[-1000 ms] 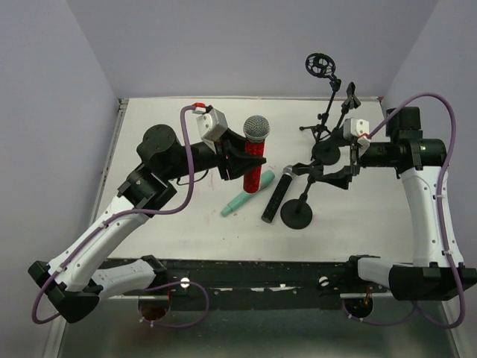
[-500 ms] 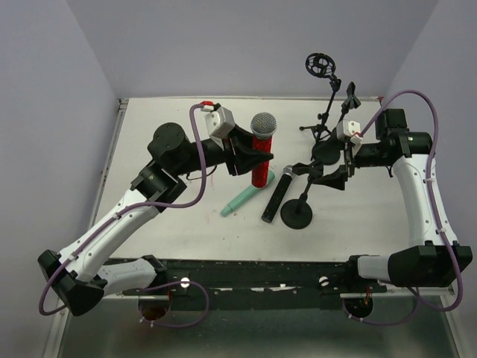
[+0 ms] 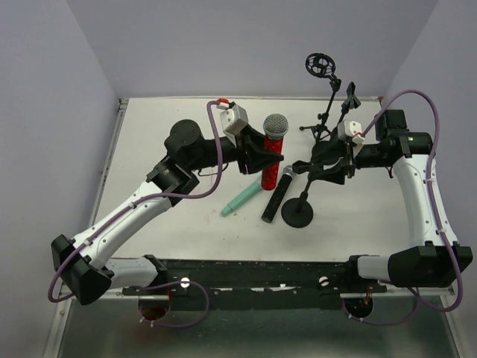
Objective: Attach the microphones to the stand
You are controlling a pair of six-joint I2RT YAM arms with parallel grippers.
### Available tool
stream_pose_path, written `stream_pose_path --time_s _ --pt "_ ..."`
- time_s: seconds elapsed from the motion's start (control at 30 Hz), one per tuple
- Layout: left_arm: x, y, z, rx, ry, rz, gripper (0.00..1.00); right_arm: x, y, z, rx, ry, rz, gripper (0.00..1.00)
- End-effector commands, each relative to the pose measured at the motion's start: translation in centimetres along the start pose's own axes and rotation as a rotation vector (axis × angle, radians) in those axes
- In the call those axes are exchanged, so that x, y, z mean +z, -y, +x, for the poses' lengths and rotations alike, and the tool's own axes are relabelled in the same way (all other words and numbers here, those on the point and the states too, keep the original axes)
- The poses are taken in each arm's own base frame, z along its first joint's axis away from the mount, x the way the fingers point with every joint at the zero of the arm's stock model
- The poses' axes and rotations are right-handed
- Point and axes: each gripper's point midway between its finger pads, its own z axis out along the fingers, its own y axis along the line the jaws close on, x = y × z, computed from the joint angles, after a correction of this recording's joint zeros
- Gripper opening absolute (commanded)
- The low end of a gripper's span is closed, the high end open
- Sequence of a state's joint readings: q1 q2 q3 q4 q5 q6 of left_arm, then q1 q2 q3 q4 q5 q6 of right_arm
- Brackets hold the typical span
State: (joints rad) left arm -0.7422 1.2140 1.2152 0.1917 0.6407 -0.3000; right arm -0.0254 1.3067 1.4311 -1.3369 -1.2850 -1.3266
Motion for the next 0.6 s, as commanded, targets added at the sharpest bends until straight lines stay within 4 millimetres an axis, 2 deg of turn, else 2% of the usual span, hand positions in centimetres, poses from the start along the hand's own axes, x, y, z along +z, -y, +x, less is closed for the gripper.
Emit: stream_pose_path --time_s 0.0,0.13,0.27,0.43,0.57 --pt "0.7 1.1 -1.7 0.045 0.051 0.048 0.0 0.1 -1.9 -0.5 0.066 0.021 -0.029 0.54" --pt "1.3 1.2 -1.4 0.059 0.043 0.056 0.0 0.0 -2.6 -0.7 0.048 0.026 -0.025 0.4" --pt "2.3 1.0 -1.2 0.089 0.04 0.053 0.0 -0.1 -3.0 -0.8 0.044 0.027 -0.025 0.32" --pt "3.9 0.6 -1.2 0.132 0.038 0.045 0.0 0.0 -3.1 -0.6 0.054 0.031 -0.028 0.29" --pt "5.0 0.0 -0.4 0.155 0.026 0.027 0.0 0.0 -3.2 -0.7 0.057 0.034 -0.029 0.27"
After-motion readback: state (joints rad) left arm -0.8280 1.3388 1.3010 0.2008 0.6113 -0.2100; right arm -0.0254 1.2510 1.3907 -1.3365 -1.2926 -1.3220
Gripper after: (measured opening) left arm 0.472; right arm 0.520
